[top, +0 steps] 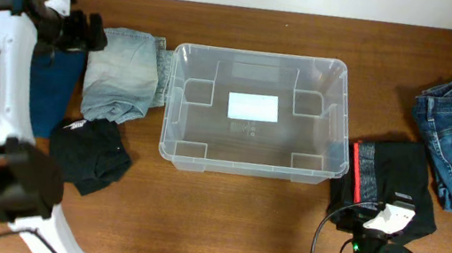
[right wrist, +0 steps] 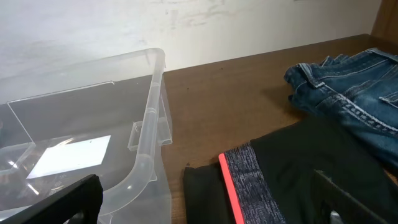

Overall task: Pack container
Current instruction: 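Move the left gripper over the light-wash jeans and lower onto them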

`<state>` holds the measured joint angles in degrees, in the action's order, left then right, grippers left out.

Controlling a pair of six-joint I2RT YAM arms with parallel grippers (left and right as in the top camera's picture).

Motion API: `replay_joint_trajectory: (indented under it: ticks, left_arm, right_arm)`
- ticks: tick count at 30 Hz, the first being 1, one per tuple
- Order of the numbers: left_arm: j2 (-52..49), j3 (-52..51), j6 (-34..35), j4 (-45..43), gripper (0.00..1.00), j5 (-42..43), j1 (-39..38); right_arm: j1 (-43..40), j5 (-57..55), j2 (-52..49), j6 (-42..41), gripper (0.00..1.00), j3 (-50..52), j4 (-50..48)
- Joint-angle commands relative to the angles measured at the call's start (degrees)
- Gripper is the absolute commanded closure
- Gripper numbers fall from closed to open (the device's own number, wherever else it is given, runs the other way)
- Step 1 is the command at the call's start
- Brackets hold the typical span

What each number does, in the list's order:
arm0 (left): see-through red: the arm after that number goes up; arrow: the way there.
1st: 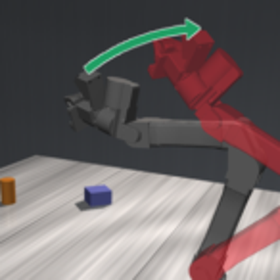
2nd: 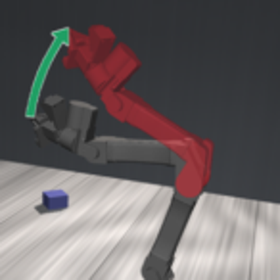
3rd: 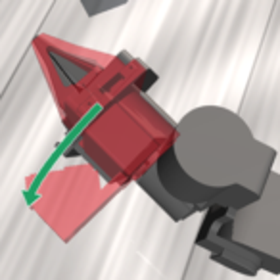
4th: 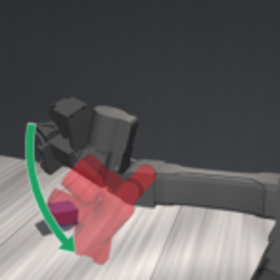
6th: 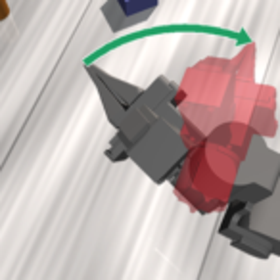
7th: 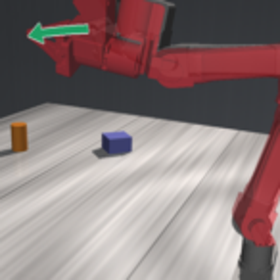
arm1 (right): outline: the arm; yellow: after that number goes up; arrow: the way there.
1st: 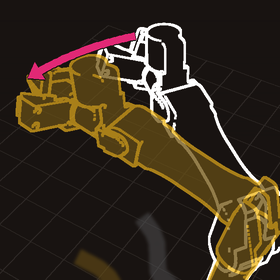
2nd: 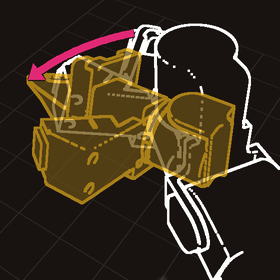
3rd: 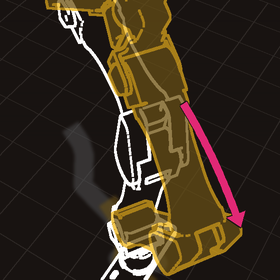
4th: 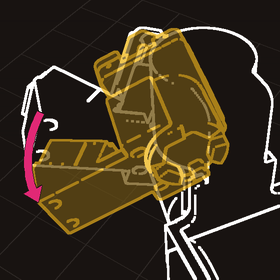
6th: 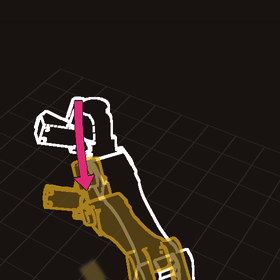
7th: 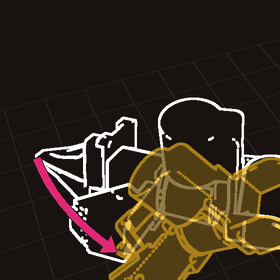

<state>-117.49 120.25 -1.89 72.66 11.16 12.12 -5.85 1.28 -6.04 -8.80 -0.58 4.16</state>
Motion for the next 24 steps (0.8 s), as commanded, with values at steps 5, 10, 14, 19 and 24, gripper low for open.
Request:
replay_joint_trajectory:
  ticks: [5, 10, 14, 19, 24]
  left_arm:
    - [-10.8, 0.66, -5.35, 0.72, 0.01, 7.1, 1.84]
    - [-15.78, 0.66, -5.73, 1.03, 0.01, 7.08, 1.92]
    - [-17.97, 0.59, -6.82, 0.9, 0.01, 7.04, 1.92]
    - [-18.14, 0.59, -6.84, 0.2, 0.01, 6.88, 1.92]
    - [-18.16, -0.61, -8.11, -0.15, 0.0, 6.16, 1.81]
  right_arm:
    - [0.31, -0.5, 0.44, 0.22, 0.01, 0.26, 0.35]
    - [0.31, -0.5, 0.44, 0.22, 0.01, 0.26, 0.35]
    - [0.31, -0.5, 0.44, 0.22, 0.01, 0.26, 0.35]
    - [0.31, -0.5, 0.44, 0.22, 0.01, 0.26, 0.35]
    - [0.31, -0.5, 0.44, 0.22, 0.01, 0.26, 0.35]
